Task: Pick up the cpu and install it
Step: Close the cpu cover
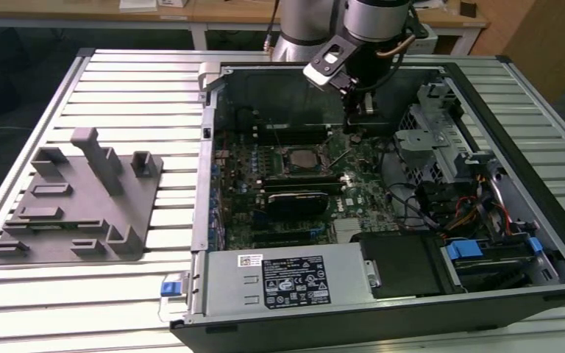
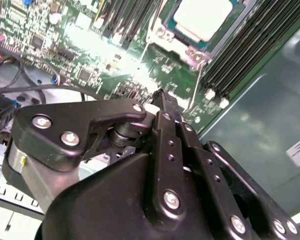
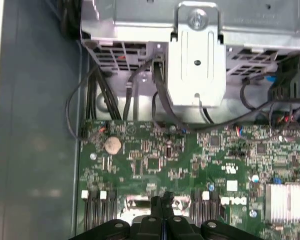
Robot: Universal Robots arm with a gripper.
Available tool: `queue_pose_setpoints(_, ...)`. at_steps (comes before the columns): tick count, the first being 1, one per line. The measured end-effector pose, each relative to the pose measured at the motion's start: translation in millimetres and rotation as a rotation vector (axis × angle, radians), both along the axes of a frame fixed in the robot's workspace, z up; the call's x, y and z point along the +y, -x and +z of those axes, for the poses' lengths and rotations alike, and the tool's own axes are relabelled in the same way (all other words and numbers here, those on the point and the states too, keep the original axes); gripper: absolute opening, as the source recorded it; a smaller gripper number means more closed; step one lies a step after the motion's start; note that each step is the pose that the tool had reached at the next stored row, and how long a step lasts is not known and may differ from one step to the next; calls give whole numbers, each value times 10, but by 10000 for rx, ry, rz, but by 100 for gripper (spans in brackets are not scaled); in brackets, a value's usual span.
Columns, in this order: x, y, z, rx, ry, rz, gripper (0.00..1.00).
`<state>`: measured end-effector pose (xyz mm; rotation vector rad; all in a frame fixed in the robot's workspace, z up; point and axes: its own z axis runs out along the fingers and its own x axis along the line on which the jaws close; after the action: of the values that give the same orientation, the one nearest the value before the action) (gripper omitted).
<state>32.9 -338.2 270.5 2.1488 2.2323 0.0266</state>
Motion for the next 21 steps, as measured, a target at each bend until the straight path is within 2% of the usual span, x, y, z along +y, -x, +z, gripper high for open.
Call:
queue_pose_setpoints(9,1,-159,-45,4,-1,-52,11)
queue_pose_setpoints(21,1,-184,-177,20,0,-156,11)
